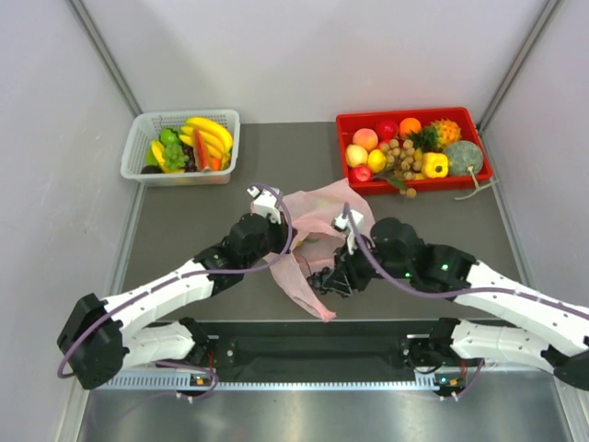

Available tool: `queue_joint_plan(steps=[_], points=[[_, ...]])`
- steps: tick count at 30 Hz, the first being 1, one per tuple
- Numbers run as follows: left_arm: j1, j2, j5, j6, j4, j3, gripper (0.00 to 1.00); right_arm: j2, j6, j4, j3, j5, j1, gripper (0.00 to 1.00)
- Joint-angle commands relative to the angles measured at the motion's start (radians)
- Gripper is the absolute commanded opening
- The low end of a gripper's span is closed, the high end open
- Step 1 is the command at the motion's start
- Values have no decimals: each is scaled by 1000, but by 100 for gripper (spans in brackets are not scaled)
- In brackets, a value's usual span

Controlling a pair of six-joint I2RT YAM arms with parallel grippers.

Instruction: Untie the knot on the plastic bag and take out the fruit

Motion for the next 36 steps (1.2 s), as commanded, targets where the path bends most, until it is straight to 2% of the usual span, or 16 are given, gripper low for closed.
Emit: queue_joint_plan(steps=[1,6,11,15,17,18,21,24,27,32,36], points=[[6,-13,22,25,32,19,0,-91,-47,-74,137,-50,-5,0],[7,-33,72,25,32,-21,0,-112,-126,-122,290,17,-6,0],[7,-53,62,17,15,-47,0,-104,-210,-132,459,76,-20,0],[7,-69,66,9,12,-58,0,-58,-255,-106,550,310,-61,0],[6,-73,69,3,10,-61,0,17,-264,-96,592,412,-147,0],[6,-76,69,2,6,-59,0,48,-258,-87,603,432,-231,0],[7,-86,80,-5,3,-62,0,157,-220,13,613,455,-353,0],[6,-101,89,-6,-13,-58,0,279,-184,133,629,472,-527,0],[6,-119,92,-5,-43,-47,0,489,-193,194,714,453,-613,0],[6,-148,105,-9,-51,-58,0,716,-244,311,865,470,-681,0],[7,-152,118,-17,-56,-61,0,943,-238,262,1034,449,-724,0]])
